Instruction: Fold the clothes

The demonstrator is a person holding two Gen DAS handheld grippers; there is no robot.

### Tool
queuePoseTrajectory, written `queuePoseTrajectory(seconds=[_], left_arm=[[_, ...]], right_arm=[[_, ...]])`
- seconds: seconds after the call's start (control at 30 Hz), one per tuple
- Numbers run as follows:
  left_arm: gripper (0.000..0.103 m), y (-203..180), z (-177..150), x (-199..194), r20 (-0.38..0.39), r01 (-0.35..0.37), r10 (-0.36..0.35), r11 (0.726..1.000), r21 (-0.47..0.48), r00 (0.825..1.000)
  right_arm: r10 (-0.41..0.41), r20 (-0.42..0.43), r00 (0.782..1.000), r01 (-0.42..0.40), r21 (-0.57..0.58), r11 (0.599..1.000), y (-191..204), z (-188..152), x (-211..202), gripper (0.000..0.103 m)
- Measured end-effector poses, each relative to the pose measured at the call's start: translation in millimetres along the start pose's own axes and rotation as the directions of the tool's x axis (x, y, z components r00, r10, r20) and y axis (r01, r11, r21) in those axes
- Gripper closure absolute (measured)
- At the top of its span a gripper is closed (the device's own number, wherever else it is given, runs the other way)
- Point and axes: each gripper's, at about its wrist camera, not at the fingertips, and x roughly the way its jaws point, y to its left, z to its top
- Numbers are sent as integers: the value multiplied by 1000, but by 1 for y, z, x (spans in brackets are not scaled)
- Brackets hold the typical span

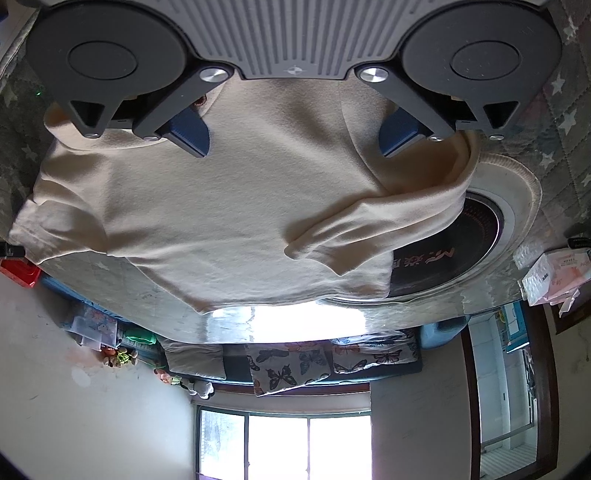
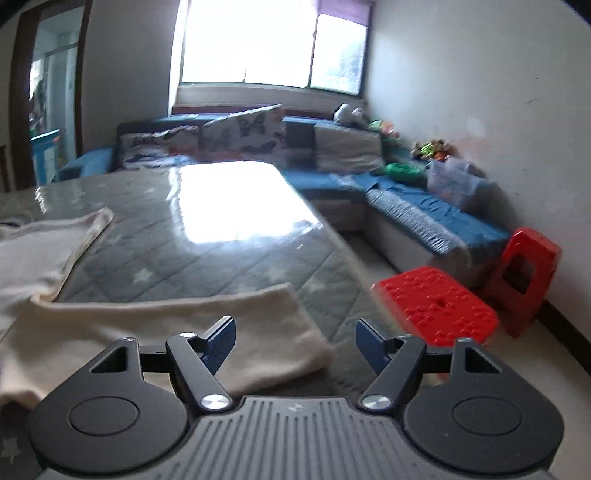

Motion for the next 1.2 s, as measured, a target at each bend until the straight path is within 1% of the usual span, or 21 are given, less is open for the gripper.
queuePoseTrajectory(seconds=[0.07,0.23,0.3,0.37,0.43,0.47,0.5,0.6,0.67,0.77,0.83,0.93,1.07,1.2], left_arm=[[3,0,0,0,-1,-2,2,1000,1,1000],[3,0,1,-3,-7,-12,12,1000,0,1000],[3,2,3,-6,-3,-18,18,1000,1,1000],[3,5,4,-9,3,-22,22,1000,-1,1000],[3,6,7,-13,11,-23,23,1000,-4,1000],[3,5,9,-15,18,-20,20,1000,-5,1000],[3,4,10,-16,24,-15,15,1000,-5,1000],[3,-6,15,-19,39,17,-18,1000,8,999],[3,-15,18,-19,43,44,-46,999,25,998],[2,-30,22,-16,45,79,-81,996,51,996],[2,-38,23,-13,43,93,-95,994,63,995],[2,-48,24,-9,37,109,-113,991,82,993],[2,-52,18,-3,15,118,-120,988,100,993],[2,-49,12,-1,-4,119,-120,987,107,993]], right_arm=[[7,14,1000,-7,-12,1000,4,3,1,26],[91,-26,995,-91,-1,996,12,4,18,25],[125,-41,991,-125,5,992,15,5,25,24],[159,-57,986,-158,10,987,19,5,32,19],[192,-72,979,-191,17,981,22,6,38,19],[176,-75,982,-175,16,984,20,6,38,19],[157,-79,984,-156,13,988,18,6,36,19],[197,-83,977,-198,-8,980,21,3,22,17],[233,-76,970,-236,-35,971,26,2,8,6],[303,-49,952,-306,-87,948,39,2,-12,1],[351,-49,935,-355,-113,928,51,2,-19,0],[383,-73,921,-390,-144,909,69,-2,-21,0],[381,-116,918,-396,-184,899,81,-17,-20,0],[385,-120,915,-402,-219,889,76,-23,-30,0]])
